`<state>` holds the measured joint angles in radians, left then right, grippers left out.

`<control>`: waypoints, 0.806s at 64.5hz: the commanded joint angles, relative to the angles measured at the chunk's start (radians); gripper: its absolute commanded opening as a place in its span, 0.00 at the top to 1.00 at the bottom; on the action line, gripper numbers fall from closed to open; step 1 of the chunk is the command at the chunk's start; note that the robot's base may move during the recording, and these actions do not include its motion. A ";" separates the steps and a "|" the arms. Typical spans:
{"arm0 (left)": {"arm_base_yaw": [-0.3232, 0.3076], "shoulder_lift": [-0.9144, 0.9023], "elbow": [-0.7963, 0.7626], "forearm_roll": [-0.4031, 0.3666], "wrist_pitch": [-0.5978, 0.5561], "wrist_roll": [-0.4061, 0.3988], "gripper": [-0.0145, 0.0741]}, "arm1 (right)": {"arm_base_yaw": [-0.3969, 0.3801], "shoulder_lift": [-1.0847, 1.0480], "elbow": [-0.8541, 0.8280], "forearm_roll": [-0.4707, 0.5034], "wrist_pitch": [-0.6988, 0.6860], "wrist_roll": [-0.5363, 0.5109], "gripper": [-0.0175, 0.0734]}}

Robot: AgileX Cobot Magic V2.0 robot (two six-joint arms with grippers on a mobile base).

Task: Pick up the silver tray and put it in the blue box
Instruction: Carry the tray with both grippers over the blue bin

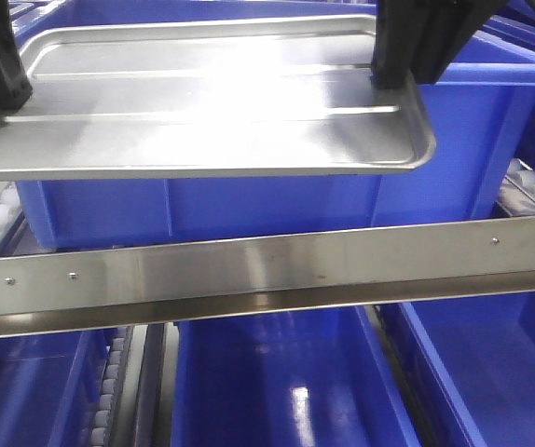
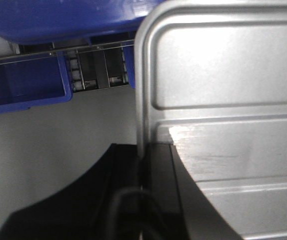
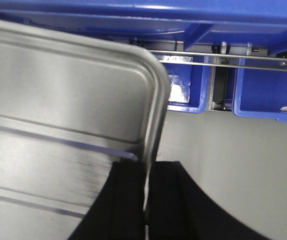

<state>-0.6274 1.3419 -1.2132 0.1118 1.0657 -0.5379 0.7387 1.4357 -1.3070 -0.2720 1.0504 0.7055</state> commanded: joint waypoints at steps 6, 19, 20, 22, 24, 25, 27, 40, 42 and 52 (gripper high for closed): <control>-0.006 -0.032 -0.026 0.039 -0.003 0.019 0.95 | -0.001 -0.039 -0.026 -0.057 -0.018 -0.024 0.75; -0.006 -0.032 -0.026 0.039 -0.003 0.019 0.95 | -0.001 -0.039 -0.026 -0.057 -0.018 -0.024 0.75; -0.006 -0.032 -0.026 0.039 -0.003 0.019 0.95 | -0.001 -0.039 -0.026 -0.057 -0.018 -0.024 0.75; -0.006 -0.032 -0.026 0.039 -0.003 0.019 0.95 | -0.001 -0.039 -0.026 -0.057 -0.018 -0.024 0.75; -0.006 -0.032 -0.026 0.039 -0.003 0.019 0.95 | -0.001 -0.039 -0.026 -0.057 -0.018 -0.024 0.75; -0.006 -0.032 -0.026 0.039 -0.003 0.019 0.95 | -0.001 -0.039 -0.026 -0.057 -0.018 -0.024 0.75; -0.006 -0.032 -0.026 0.039 -0.003 0.019 0.95 | -0.001 -0.039 -0.026 -0.057 -0.018 -0.024 0.75; -0.006 -0.032 -0.026 0.039 -0.003 0.019 0.95 | -0.001 -0.039 -0.026 -0.057 -0.018 -0.024 0.75; -0.006 -0.032 -0.026 0.039 -0.003 0.019 0.95 | -0.001 -0.039 -0.026 -0.057 -0.018 -0.024 0.75; -0.006 -0.030 -0.026 0.039 -0.027 0.019 0.95 | -0.001 -0.039 -0.026 -0.057 -0.025 -0.024 0.75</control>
<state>-0.6274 1.3419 -1.2132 0.1118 1.0620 -0.5379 0.7387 1.4357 -1.3070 -0.2720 1.0504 0.7055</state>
